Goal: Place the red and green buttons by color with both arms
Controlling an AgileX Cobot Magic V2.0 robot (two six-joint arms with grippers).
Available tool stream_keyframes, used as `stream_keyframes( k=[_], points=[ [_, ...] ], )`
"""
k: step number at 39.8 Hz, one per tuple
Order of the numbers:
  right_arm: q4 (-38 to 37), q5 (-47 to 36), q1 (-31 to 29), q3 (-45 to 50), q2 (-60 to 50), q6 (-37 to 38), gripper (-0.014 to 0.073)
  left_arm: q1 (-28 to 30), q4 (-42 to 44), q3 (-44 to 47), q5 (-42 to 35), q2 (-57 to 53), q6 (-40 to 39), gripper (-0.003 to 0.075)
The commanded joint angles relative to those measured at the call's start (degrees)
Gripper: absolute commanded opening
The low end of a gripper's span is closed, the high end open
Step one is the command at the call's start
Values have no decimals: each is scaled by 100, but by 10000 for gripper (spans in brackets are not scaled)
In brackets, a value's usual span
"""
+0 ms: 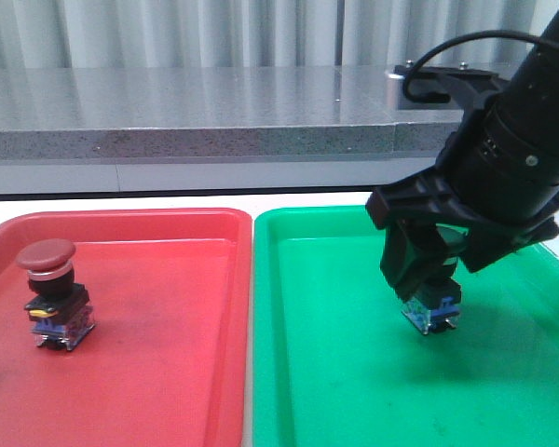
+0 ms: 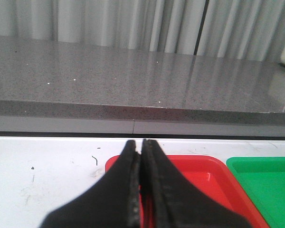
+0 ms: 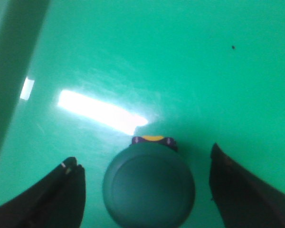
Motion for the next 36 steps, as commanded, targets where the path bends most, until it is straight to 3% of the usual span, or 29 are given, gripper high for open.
stream_keyframes(
  k=[1,5,8,12,18,22,29,36],
  points=[
    [12,-72,15,-197,-602,-9,600,7,-38,-136,-427,74,-29,-20],
    [12,13,15,-319,-1123,-9,595,7,-38,-136,-427,74,-29,-20],
    [12,12,-36,-459,-1505,-9,544,7,-38,-136,-427,74,-29,-20],
    [7,61,-134,-653,-1947,-9,373,7,-38,-136,-427,74,-29,-20],
    [-117,103,-373,-691,-2671,-9,47,7,-38,-136,-427,74,-29,-20],
    [-344,110,-583,-598,-3140,-9,-73,7,-38,-136,-427,74,-29,-20],
    [-628,269,-1023,-130,-4154,-9,-69,7,-38,-136,-427,74,-29,-20],
    [-685,205,-1080,821,-5249,-9,-69,7,-38,-136,-427,74,-29,-20]
  ],
)
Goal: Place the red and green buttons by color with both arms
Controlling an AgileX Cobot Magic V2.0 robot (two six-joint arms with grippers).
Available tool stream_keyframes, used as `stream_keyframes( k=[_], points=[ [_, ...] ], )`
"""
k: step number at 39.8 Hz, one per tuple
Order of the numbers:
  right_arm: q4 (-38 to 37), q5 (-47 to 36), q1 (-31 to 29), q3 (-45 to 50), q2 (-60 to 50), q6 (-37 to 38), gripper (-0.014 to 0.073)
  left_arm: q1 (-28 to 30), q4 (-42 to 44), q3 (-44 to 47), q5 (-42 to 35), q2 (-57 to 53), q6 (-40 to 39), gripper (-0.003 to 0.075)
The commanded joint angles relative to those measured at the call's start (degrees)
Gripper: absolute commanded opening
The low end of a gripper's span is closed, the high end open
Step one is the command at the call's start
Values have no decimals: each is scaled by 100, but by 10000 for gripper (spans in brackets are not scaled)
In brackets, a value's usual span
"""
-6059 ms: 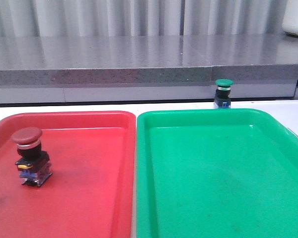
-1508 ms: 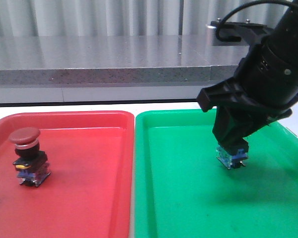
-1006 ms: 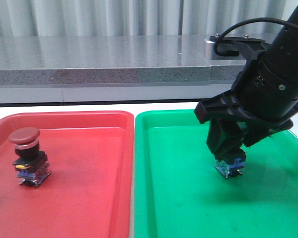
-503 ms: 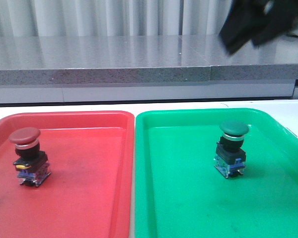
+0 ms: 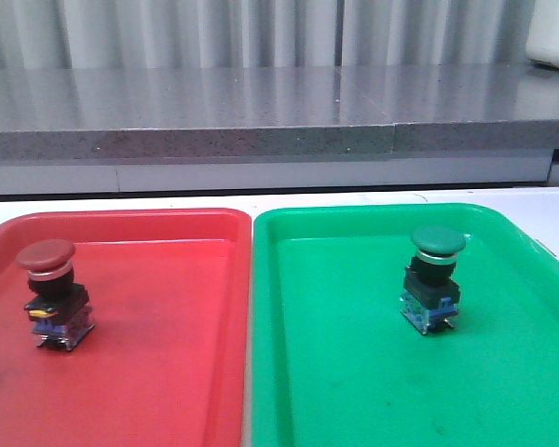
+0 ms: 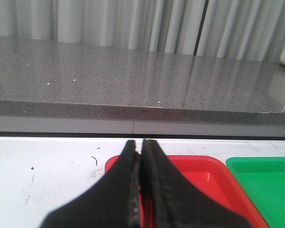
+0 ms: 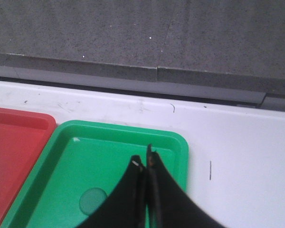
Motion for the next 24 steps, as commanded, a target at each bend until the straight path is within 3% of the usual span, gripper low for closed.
stream_keyframes(
  k=[1,12,24],
  points=[
    [-127,-450,-43,372,-592,-9,-69,7,-38,-136,-427,74,-29,-20],
    [-408,-717,-43,1867,-2564,-9,-69,7,-38,-136,-427,74,-29,-20],
    [-424,-711,-43,2019,-3247,-9,-69,7,-38,-136,-427,74,-29,-20]
  ],
)
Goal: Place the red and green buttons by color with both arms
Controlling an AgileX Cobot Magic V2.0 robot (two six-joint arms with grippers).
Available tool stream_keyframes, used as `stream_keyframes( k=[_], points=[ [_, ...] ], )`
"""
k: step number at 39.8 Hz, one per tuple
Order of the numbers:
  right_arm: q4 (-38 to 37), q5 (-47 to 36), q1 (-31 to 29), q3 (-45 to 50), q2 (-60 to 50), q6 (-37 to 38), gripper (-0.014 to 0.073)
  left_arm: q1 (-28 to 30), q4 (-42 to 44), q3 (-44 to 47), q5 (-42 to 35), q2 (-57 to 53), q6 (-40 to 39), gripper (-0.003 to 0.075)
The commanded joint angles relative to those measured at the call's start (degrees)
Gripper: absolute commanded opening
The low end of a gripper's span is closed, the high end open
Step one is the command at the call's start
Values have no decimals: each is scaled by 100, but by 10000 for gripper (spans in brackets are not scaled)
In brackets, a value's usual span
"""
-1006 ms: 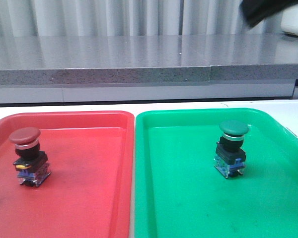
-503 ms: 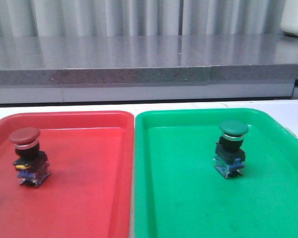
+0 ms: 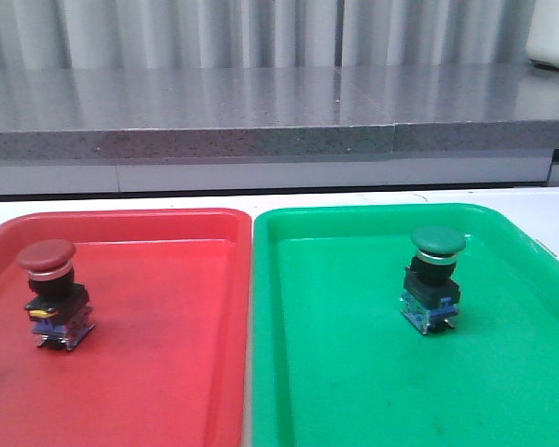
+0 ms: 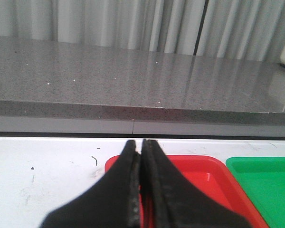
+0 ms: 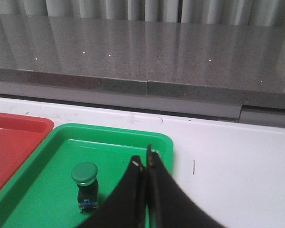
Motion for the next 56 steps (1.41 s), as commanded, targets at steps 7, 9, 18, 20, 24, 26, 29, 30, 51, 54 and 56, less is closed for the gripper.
stream_keyframes(
  k=[7,9,18,20,24,26,29,30,51,54,56],
  points=[
    [-101,-483,-43,-143,43,-9,-69,7,-38,-136,-427,74,-29,-20],
    [-101,-478,-43,-143,43,-9,-69,7,-38,-136,-427,74,-29,-20],
    [-101,-478,-43,-143,43,-9,-69,7,-38,-136,-427,74,-29,-20],
    [-101,-478,-43,-143,43,-9,-69,7,-38,-136,-427,74,-29,-20],
    [-101,-478,-43,-143,43,-9,-69,7,-38,-136,-427,74,-29,-20],
    [-101,-478,-43,-143,43,-9,-69,7,-38,-136,-427,74,-29,-20],
    [-101,-478,-43,-143,43,-9,-69,7,-38,-106,-477,74,-29,-20],
    [-101,-478,-43,-143,43,-9,-69,7,-38,-61,-549,30,-29,-20],
    [-101,-451,-43,-143,43,-9,-69,1491,-316,2095,-2105,-212,-29,-20],
    [-101,-451,-43,-143,43,-9,-69,1615,-316,2334,-2401,-212,-29,-20],
    [-101,-451,-43,-143,43,-9,-69,1664,-316,2355,-2326,-212,-29,-20]
  ],
)
